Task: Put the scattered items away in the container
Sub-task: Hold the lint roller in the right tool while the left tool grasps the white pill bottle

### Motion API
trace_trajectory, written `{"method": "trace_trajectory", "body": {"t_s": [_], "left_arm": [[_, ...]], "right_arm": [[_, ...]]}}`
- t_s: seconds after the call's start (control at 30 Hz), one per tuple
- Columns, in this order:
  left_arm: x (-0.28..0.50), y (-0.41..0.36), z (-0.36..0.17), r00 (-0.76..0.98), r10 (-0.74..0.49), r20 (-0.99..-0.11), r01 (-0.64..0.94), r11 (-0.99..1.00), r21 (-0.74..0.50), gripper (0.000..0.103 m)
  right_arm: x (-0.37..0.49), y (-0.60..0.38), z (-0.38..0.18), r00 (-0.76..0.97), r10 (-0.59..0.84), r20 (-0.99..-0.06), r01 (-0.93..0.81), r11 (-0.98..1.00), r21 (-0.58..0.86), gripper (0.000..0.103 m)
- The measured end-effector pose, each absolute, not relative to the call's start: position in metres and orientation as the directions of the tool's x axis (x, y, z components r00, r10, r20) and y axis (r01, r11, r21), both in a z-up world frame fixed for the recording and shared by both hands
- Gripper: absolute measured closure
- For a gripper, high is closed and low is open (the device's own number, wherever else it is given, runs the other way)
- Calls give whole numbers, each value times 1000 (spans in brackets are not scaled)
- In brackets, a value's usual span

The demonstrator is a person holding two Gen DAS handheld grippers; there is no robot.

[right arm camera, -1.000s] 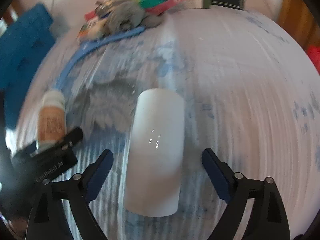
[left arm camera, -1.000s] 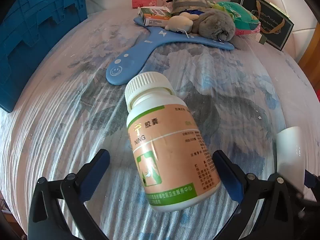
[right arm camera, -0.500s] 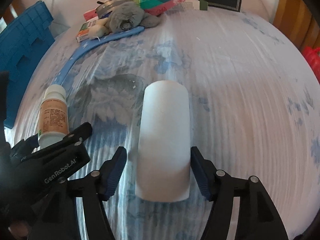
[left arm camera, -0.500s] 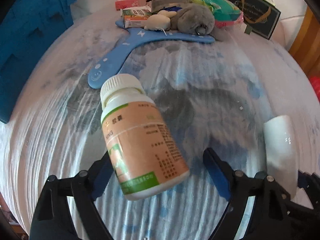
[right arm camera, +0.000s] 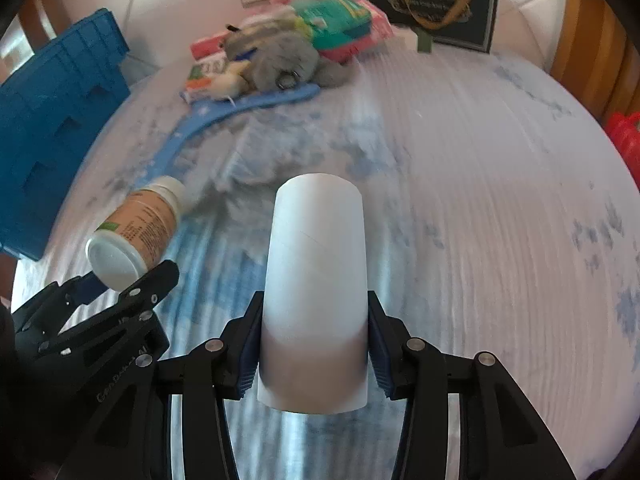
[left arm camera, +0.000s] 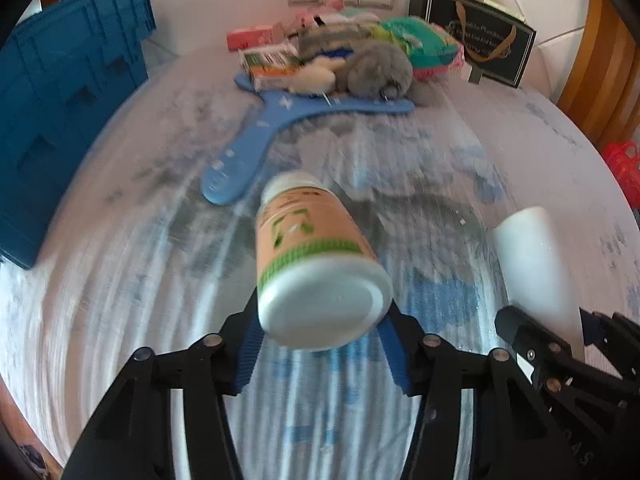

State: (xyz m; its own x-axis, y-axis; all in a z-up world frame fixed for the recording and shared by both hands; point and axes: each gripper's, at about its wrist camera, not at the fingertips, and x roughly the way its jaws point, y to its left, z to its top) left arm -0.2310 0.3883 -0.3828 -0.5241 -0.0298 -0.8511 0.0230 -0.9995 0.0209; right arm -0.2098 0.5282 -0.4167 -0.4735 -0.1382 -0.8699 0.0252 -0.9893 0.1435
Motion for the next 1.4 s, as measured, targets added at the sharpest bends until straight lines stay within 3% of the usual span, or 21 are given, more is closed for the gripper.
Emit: {"method": "trace_trajectory", "body": {"t_s": [0.2,0.27,0.4,0.67,0.93,1.0,1.03,1.07,1.27,1.4], "left_arm": [[-223,353,-350,-571,-7,-821,8,-1000,2,58],[-223,338,-338,-584,6,-812,0,-1000,-7,66],[-229,317,-337,-570,14,-822,-19,-1000,-3,67],[-216,300,-378,-418,89,-904,-42,-996,-79,66],[-198,288,-381,-408,131,-904,-26,-991,-132,66],[-203,277,-378,-392,170,-904,13,-982,-191,58],[-205,273,-378,-386,170,-907,34,-980,-198,37],[-208,270,-377,-397,146,-906,66,-980,-187,24],[-237,265,-373,-411,14,-911,201,-974,-106,24],[-259,272,-370,-443,5,-897,229,-966,-118,24]], "right_arm": [[-206,495,-378,-531,-138,-836,34,-989,141,57],[-206,480,-364,-555,-132,-821,37,-990,135,57],[-207,461,-358,-557,-128,-821,26,-990,137,57],[-199,457,-394,-461,-142,-876,41,-989,140,57],[-199,450,-425,-391,-193,-900,85,-981,173,58],[-201,449,-420,-396,-205,-895,103,-978,179,58],[-201,446,-416,-402,-212,-891,112,-977,182,58],[-201,445,-413,-406,-215,-888,118,-976,182,58],[-215,439,-401,-458,-215,-863,172,-973,151,58],[-237,441,-400,-496,-219,-840,183,-972,146,58]]}}
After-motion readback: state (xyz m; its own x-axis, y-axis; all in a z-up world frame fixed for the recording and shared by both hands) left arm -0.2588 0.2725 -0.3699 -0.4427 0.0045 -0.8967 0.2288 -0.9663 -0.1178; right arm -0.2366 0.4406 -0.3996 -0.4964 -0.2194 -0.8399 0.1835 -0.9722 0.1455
